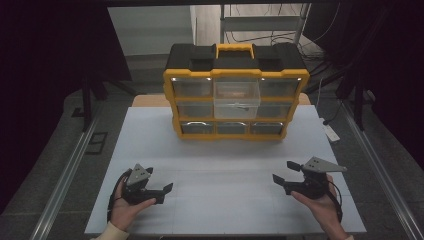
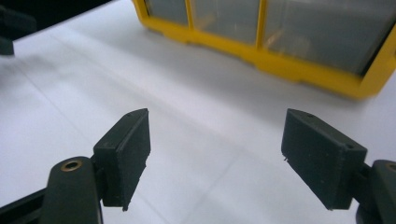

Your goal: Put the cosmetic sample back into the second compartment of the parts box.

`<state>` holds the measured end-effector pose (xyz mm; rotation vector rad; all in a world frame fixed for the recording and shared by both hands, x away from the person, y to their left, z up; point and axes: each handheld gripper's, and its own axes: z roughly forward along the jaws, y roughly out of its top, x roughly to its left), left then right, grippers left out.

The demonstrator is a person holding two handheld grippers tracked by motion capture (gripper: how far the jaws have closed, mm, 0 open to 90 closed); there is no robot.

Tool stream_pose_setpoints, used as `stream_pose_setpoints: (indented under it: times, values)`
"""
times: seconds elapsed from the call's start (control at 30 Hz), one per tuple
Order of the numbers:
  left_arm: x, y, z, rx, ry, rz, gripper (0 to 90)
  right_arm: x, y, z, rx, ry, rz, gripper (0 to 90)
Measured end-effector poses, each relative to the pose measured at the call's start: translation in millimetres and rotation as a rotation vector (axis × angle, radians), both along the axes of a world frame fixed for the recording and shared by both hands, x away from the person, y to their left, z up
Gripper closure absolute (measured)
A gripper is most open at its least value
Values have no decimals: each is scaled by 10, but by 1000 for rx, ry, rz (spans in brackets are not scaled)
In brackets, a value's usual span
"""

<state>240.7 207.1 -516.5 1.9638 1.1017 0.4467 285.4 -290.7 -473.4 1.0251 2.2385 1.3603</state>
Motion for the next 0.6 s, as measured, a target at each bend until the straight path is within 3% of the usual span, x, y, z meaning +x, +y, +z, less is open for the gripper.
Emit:
stream_pose_setpoints:
  times: [0.2,0.6]
  values:
    - [4,-12,-6,4,0,-2,78,-13,-35,-170,-21,24,10,238]
    - [3,-3,-1,1,0,-3,79,-14,-69,-176,-3,25,-1,234]
